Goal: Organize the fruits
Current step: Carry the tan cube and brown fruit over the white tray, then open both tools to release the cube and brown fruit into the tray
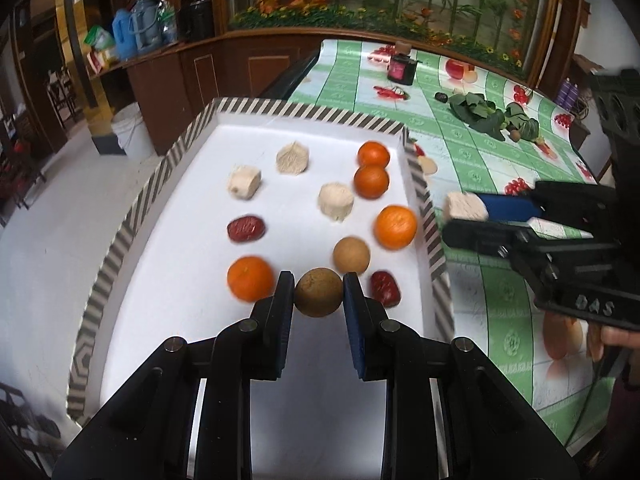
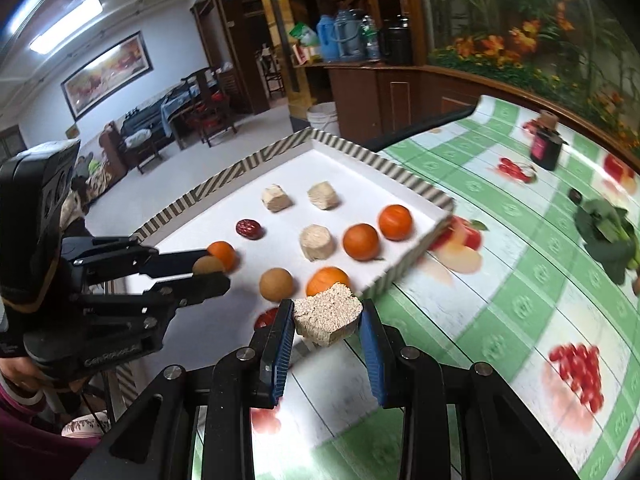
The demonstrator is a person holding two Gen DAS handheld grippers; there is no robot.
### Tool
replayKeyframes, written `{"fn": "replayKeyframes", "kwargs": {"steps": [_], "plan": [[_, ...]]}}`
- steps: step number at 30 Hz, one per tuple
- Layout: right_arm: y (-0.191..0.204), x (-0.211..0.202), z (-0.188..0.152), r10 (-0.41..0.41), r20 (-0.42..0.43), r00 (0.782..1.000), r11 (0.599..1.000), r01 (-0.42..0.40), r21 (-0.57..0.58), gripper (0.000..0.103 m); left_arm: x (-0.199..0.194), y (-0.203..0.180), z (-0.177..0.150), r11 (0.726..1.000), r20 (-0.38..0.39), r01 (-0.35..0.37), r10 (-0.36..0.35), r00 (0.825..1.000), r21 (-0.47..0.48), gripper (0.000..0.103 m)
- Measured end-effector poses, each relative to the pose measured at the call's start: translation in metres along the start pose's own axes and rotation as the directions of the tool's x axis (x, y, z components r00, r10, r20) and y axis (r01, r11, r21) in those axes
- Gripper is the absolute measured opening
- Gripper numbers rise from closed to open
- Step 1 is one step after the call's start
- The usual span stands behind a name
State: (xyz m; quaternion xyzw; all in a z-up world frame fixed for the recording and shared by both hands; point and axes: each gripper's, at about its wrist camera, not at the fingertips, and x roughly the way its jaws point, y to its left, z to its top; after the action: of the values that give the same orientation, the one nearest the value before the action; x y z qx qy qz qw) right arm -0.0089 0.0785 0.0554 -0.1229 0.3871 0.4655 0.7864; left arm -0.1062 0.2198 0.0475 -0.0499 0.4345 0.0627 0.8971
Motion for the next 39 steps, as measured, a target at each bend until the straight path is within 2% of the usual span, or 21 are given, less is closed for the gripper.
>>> {"fn": "replayKeyframes", "kwargs": {"steps": [11,15,19,26,33,36,38,39], "plan": [[0.025,0.052,0.037,0.062,-0.044,0.997,0.994,-0.065,-0.086,0.031,0.011,0.009,-0.012,0.999,-0.057,0.034,-0.035,0.998,-0.031,0.024],[0.032,0.072,0.043,0.105,-0.072,0.992,0.987,-0.112,-0.115,0.031,0.014,0.009,-0.013,0.999,-0.067,0.033,-0.035,0.997,-0.035,0.024],[0.033,0.092,0.042,0.101,-0.112,0.989,0.986,-0.115,-0.124,0.031,0.019,0.010,-0.014,0.999,-0.080,0.027,-0.031,0.996,-0.046,0.024],[0.031,0.092,0.041,0.100,-0.067,0.993,0.987,-0.107,-0.119,0.032,0.023,0.015,-0.015,0.997,-0.083,-0.021,0.015,0.996,-0.072,0.024],[0.034,0.086,0.039,0.067,-0.075,0.995,0.990,-0.076,-0.121,0.036,0.023,0.016,-0.015,0.994,-0.079,-0.066,0.059,0.995,-0.084,0.025],[0.030,0.072,0.040,0.069,-0.044,0.997,0.993,-0.073,-0.097,0.036,0.023,0.014,-0.015,0.993,-0.071,-0.084,0.078,0.994,-0.087,0.034],[0.026,0.055,0.037,0.063,-0.005,0.998,0.995,-0.063,-0.080,0.036,0.021,0.013,-0.014,0.991,-0.055,-0.096,0.091,0.994,-0.090,0.051],[0.024,0.048,0.035,0.055,0.010,0.998,0.996,-0.054,-0.075,0.036,0.020,0.012,-0.014,0.990,-0.043,-0.102,0.099,0.994,-0.094,0.055]]}}
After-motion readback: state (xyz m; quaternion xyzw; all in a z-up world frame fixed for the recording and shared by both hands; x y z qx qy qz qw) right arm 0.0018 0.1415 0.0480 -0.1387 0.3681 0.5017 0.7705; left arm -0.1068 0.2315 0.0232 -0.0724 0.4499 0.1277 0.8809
